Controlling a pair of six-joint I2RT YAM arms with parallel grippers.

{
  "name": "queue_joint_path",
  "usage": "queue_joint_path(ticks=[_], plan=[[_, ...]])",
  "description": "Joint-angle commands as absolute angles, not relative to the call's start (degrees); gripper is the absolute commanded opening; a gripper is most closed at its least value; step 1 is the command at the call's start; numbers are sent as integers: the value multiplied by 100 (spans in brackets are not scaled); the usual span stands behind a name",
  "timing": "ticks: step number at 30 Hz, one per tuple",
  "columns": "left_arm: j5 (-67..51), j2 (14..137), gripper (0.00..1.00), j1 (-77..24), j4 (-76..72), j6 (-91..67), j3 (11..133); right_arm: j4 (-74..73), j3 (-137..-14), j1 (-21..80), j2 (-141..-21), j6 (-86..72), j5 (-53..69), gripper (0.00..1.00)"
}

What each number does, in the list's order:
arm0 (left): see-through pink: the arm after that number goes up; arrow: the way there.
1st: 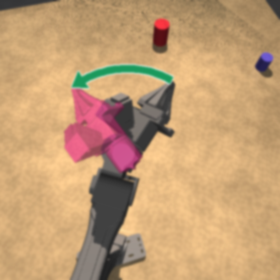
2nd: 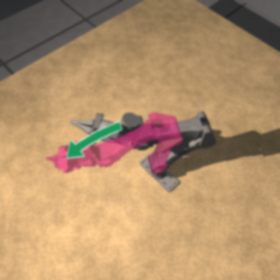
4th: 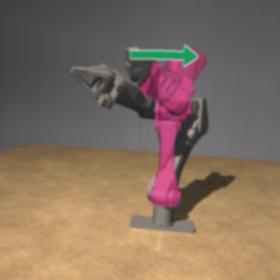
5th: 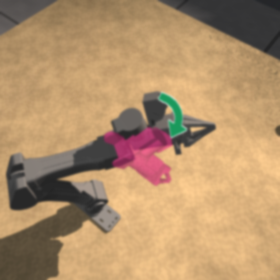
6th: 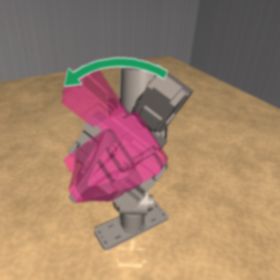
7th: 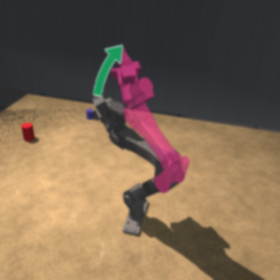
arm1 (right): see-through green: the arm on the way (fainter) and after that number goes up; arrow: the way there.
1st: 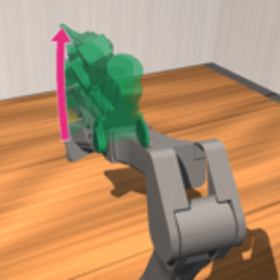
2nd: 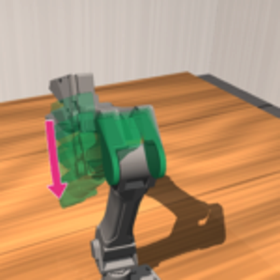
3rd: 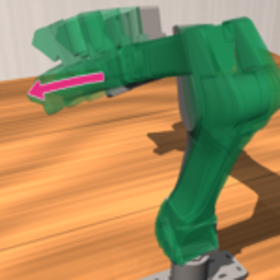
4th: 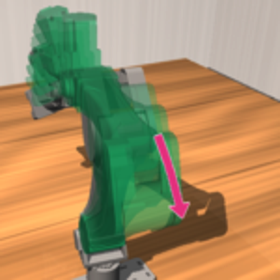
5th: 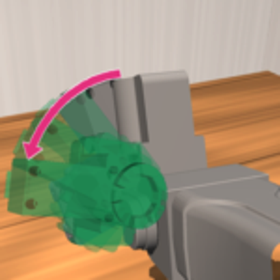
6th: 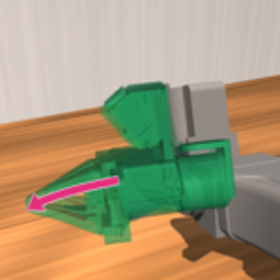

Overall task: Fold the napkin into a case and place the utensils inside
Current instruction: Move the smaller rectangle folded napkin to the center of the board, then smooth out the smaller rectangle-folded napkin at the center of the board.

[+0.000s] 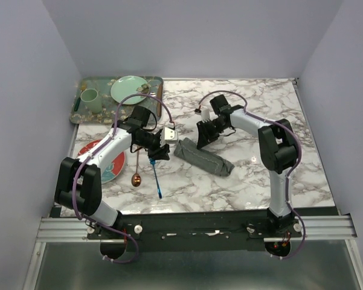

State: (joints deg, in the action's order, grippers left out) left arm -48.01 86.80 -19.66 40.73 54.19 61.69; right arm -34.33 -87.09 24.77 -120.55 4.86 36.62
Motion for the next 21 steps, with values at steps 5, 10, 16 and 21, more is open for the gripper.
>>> queue_joint_path(ticks=[5,10,16,21], plan=[[-4395,8973,41,-2644,4097,6346,6354,-3393,-8122,2821,-11945,501,4421,18],[-4158,9202,41,-3014,3779,6337,6433,-3313,-7893,2918,-11646,221,4509,19],[-3955,9501,44,-3453,3578,6065,6556,-3357,-7954,2883,-11303,88,4018,29],[-3631,9869,44,-3726,3235,5748,6723,-3630,-8068,2883,-11426,254,3850,31]])
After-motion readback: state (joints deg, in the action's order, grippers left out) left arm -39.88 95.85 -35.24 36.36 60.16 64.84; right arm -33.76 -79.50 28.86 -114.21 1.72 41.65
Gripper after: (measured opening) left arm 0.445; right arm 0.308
